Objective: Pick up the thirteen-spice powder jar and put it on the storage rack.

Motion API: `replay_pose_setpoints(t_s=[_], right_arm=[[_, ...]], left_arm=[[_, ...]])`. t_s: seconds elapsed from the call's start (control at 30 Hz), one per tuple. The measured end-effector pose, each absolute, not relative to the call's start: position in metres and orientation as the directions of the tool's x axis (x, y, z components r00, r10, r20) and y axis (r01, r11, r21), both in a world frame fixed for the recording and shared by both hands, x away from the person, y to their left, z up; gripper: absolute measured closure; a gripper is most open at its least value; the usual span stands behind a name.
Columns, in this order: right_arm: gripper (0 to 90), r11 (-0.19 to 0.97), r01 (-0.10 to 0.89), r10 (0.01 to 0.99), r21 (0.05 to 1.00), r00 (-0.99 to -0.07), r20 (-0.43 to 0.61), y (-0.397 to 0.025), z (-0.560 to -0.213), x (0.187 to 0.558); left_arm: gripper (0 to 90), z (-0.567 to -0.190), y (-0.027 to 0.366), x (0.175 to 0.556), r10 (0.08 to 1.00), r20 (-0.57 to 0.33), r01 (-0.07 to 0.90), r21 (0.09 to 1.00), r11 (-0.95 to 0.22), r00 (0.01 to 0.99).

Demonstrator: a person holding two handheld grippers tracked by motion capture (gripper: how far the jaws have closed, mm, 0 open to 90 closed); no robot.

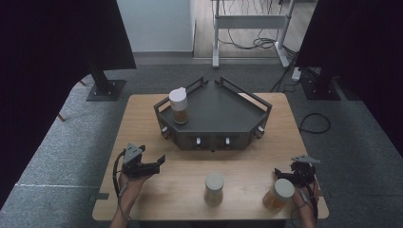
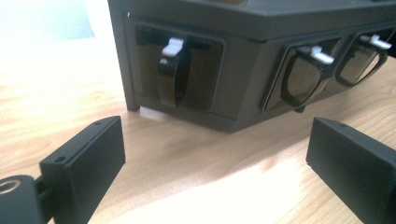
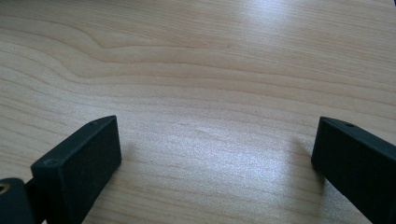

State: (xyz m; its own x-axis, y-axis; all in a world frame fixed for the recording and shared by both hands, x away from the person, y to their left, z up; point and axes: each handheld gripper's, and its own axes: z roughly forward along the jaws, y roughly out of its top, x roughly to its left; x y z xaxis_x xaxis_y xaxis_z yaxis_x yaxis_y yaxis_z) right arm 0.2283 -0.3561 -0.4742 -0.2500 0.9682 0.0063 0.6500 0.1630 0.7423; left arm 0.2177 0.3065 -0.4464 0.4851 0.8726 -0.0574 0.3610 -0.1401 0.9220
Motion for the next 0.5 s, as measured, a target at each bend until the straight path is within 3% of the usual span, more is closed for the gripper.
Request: replay_pose_setpoints(t_s=[0.5], right_arm=[[0.8,0.163,0.650,0.968,0.742,-0.250,0.006,-0.356,-0.474,0.228]], left_arm=[[4.8,-0.460,0.299,0.220,0.870,-0.047,0.415,0.891,-0.185,0.490]])
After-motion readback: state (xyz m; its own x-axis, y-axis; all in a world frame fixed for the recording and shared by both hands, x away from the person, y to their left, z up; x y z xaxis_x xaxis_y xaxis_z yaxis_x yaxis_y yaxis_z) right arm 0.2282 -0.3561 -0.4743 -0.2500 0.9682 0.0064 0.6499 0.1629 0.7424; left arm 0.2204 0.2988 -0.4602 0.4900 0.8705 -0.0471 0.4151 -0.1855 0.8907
